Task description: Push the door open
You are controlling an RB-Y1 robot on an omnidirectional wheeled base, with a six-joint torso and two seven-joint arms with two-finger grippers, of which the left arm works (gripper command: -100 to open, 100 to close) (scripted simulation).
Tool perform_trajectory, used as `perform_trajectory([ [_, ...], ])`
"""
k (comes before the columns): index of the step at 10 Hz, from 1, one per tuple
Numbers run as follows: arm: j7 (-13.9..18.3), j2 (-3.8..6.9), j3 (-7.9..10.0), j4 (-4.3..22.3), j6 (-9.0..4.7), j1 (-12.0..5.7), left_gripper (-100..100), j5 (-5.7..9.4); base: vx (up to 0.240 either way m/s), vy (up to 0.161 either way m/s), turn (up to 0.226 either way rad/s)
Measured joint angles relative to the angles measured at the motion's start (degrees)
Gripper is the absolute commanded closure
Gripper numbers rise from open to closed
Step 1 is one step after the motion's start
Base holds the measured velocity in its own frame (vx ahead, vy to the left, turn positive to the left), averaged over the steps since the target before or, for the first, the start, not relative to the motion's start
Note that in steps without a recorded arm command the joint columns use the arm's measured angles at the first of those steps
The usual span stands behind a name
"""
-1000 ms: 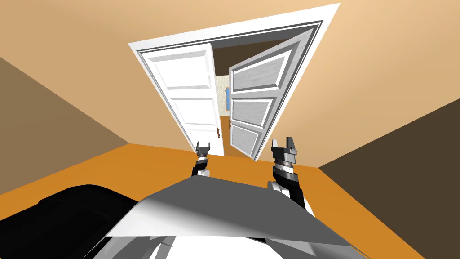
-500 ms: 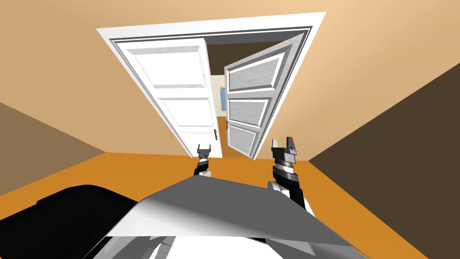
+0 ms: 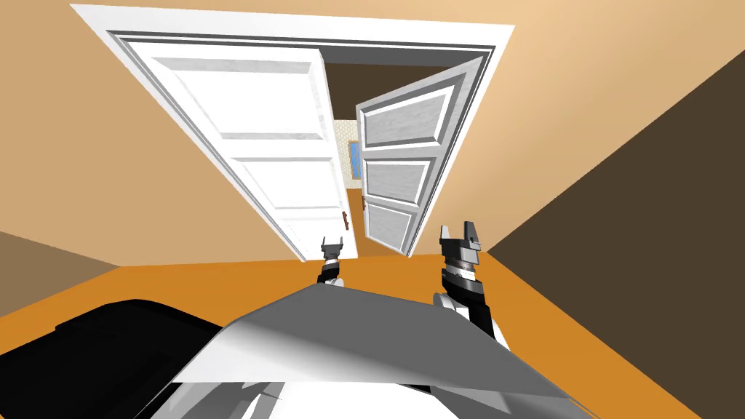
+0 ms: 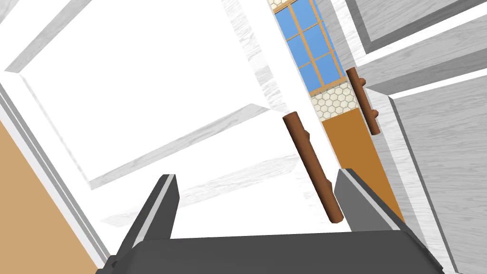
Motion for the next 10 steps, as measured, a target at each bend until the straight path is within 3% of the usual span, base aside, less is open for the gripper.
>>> perform_trajectory([
  [10,9.2,-1.99,-2.35,11.6,-4.36,-2.25,-100,6.21,0.051,0.109,-0.176],
])
